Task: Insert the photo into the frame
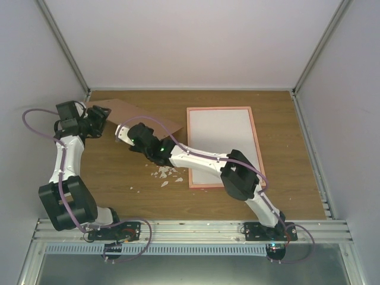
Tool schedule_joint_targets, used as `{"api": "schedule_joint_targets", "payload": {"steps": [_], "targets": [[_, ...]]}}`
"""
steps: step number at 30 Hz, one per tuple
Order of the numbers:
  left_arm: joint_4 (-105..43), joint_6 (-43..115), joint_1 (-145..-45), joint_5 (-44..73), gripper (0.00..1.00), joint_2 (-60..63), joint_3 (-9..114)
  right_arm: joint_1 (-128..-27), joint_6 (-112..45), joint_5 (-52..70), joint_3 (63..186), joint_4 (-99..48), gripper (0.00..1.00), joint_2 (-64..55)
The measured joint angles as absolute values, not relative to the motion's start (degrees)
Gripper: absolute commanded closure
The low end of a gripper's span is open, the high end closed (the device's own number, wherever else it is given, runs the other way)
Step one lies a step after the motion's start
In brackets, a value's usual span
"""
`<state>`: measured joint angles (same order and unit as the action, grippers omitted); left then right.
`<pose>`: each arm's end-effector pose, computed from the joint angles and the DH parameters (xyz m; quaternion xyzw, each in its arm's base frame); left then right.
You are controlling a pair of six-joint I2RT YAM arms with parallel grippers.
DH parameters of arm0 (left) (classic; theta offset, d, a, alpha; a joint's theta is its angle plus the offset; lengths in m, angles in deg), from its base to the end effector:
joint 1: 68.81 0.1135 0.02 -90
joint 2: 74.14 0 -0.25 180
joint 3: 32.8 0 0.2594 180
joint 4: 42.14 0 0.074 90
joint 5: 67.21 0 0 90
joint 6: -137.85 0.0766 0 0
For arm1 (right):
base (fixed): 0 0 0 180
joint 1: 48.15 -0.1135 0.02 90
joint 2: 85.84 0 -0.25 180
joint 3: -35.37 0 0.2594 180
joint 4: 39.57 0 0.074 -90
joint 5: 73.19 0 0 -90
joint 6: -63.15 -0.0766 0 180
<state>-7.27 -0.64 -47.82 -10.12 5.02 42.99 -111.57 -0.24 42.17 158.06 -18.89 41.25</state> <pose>0.3329 0.0831 0.2582 -0.3901 0.7795 -0.3470 0.3460 0.2795 0.4853 0.2323 -0.4990 0.6653 -0.0104 0.5553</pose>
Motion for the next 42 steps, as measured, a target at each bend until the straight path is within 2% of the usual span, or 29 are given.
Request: {"api": "schedule_joint_targets", "payload": {"steps": [4,8,10,14,16,21,27,35,42], "targets": [[-7.24,-0.86,-47.82,-9.57,0.57,5.67,42.86,-113.08,0.59,42.79,157.60,-19.52,0.97,41.69],[-7.07,-0.81,-47.82,-9.15,0.72,6.61,42.51,-113.62,0.05,42.83,157.60,-20.29,0.83,41.69],[-6.89,-0.70,-47.79,-8.98,0.80,6.77,42.20,-113.60,-1.46,41.98,157.60,-20.31,0.80,41.69],[-6.39,0.15,-47.64,-8.76,0.95,6.83,41.70,-113.73,-2.71,40.42,157.60,-20.50,0.66,41.69],[-6.17,0.59,-47.31,-8.85,1.00,6.83,41.44,-113.73,-3.06,39.62,157.60,-20.53,0.53,41.69],[-6.46,1.24,-46.42,-10.36,1.00,6.59,40.96,-113.17,-4.81,33.98,158.50,-17.36,0.27,41.67],[-7.05,4.80,-44.80,-13.44,1.00,5.37,40.89,-108.68,-10.97,16.14,161.21,-7.78,0.01,39.24],[-10.35,12.85,-44.58,-23.14,1.00,3.90,43.89,-91.57,-20.46,-8.34,170.26,1.24,0.00,32.33],[-19.64,11.97,-44.58,-35.56,1.00,3.12,48.24,-75.75,-28.33,-19.97,164.66,2.40,0.00,23.26]]}}
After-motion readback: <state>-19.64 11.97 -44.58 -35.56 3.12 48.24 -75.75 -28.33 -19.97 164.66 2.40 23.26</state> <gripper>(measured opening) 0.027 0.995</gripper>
